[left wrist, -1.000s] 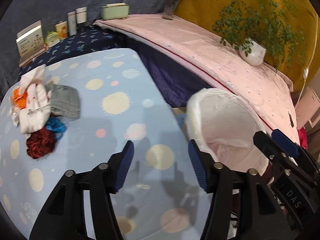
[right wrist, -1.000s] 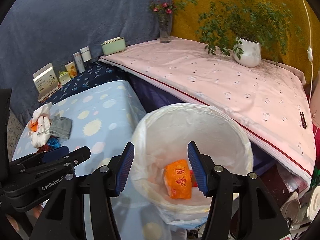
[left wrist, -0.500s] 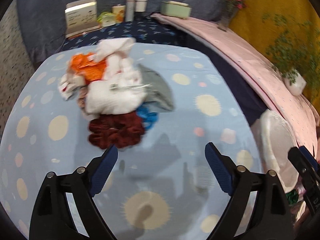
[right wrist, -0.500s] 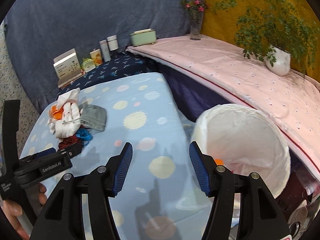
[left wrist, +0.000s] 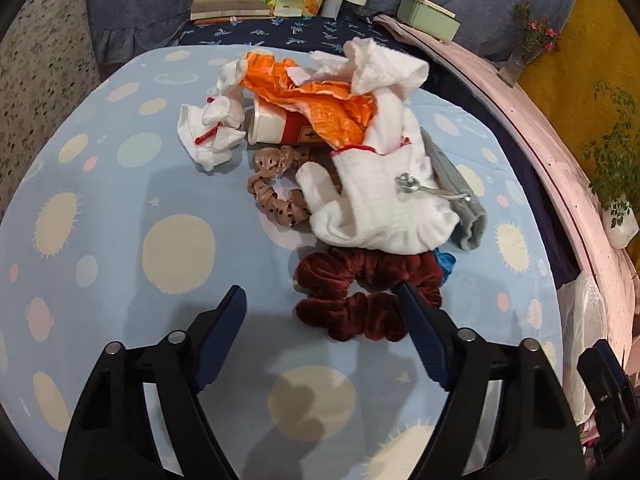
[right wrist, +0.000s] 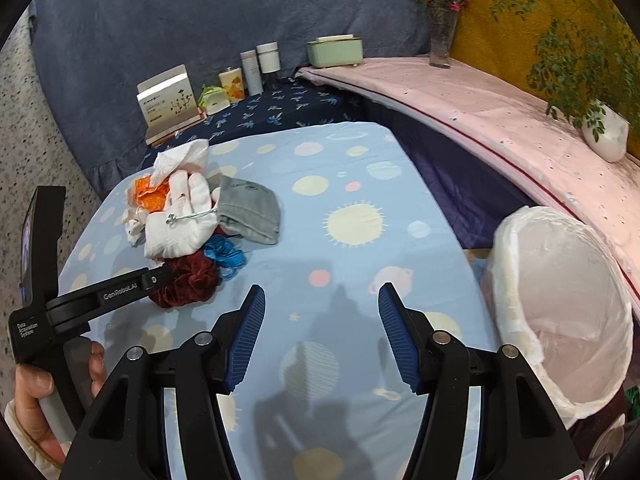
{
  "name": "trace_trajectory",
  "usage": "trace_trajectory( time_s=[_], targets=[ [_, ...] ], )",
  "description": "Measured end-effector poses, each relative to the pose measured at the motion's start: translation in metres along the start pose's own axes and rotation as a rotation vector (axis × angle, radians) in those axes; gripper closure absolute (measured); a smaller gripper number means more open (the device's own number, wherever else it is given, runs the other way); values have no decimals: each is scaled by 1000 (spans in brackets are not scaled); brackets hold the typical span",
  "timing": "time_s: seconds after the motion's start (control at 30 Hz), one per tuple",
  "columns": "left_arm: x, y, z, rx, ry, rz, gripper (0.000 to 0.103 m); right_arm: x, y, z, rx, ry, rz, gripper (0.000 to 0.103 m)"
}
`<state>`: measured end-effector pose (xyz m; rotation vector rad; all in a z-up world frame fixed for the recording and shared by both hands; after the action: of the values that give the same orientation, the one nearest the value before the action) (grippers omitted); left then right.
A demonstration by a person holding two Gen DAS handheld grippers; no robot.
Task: Collect trash
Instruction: 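Grasp the dark red scrunchie with the left tool while the right tool grasps the grey mask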
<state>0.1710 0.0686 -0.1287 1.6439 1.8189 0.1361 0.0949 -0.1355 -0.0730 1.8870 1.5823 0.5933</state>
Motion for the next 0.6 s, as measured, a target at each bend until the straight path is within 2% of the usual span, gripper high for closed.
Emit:
trace_trajectory(
  time_s=[0.13,0.2,0.23,0.33,0.47,0.6],
  targets=[
    [2,-1,13,27,-27,13,44,18,0,9,12,13,-25,45],
    [0,-1,17,26,-35,33,55,24,0,12,16,19,-37,45],
    [-3,-2,18,29,-46,43,69,28,1,14,19,21,-43,45],
    [-8,0,17,26,-62,62,82,37,2,19,24,27,-56,45],
    [-5,1,7,17,-86,57,86,50,9,26,28,45,-64,45],
    [6,3,-3,8,-77,49,86,63,19,33,26,68,-66,47]
  ],
)
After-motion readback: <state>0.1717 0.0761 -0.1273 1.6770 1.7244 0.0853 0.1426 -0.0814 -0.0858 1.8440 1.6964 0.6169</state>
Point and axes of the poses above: each gripper's, at about its wrist camera, not at the fingertips, and z roughly the way its jaws point, x to its left, y to its top, the point moved 6 cm from there along z, roughly the way its jaws point, and after that the axes turned 11 degrees about -y, right-handed, at the moved point
